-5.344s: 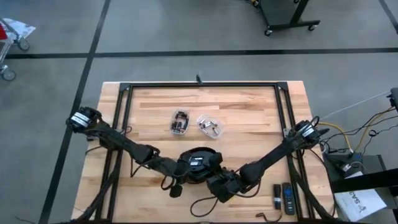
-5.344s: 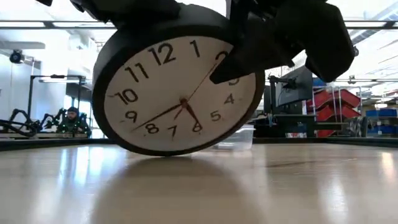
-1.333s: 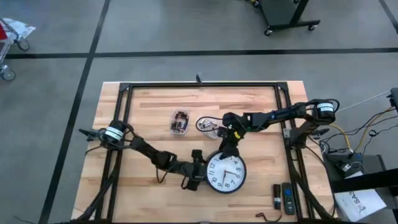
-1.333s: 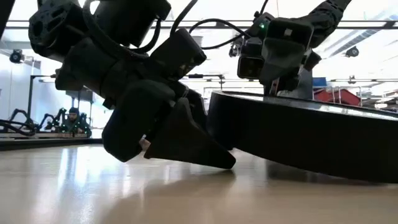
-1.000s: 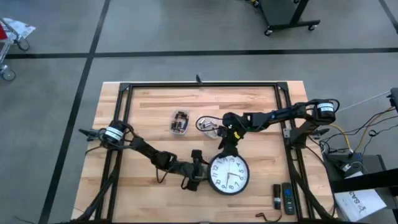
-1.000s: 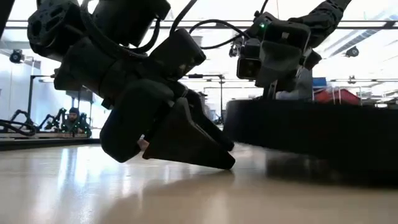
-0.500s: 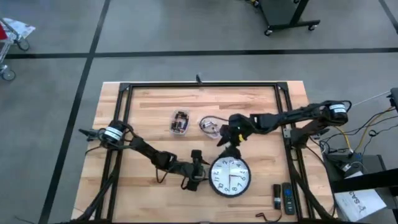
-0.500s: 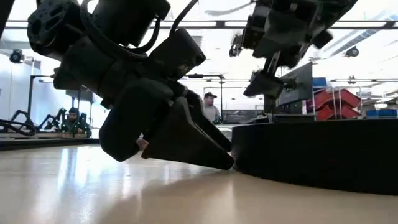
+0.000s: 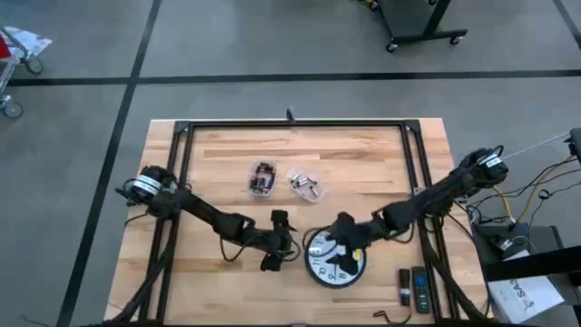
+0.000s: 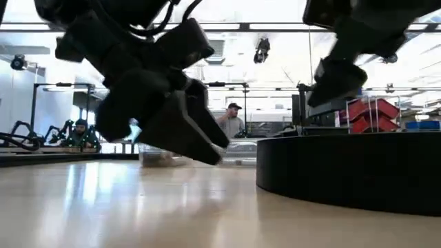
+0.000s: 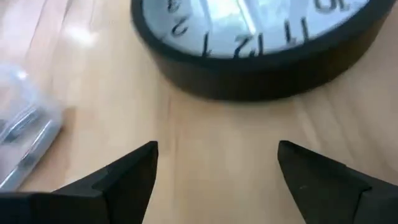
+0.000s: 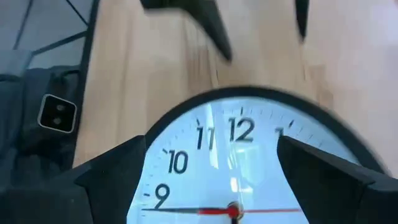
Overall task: Insert battery
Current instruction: Insert the silver battery into the clock's battery compartment
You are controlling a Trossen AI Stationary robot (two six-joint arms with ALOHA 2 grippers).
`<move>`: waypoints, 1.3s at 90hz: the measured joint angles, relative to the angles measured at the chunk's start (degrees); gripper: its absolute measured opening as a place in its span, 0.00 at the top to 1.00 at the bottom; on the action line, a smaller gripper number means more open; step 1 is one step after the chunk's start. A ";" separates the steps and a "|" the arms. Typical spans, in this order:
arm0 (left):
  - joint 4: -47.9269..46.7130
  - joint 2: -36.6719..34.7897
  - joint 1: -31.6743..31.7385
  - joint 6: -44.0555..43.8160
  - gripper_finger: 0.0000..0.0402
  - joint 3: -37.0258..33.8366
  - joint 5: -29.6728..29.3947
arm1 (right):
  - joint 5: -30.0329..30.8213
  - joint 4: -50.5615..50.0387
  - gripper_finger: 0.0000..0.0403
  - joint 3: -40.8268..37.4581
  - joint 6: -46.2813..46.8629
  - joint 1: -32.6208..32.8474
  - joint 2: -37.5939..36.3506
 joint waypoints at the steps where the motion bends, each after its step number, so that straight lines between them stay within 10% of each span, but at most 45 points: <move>1: -0.67 -0.39 0.00 -0.20 0.23 0.00 -0.02 | 0.11 -0.20 0.14 0.00 0.19 0.08 0.18; 35: -15.31 -9.48 0.02 -6.79 0.23 0.00 -2.33 | 2.24 -12.19 0.14 0.22 4.71 0.15 1.53; 117: -15.98 -9.22 0.07 -8.28 0.23 0.00 -4.38 | 9.78 -73.70 0.30 -0.26 13.29 -0.06 -7.36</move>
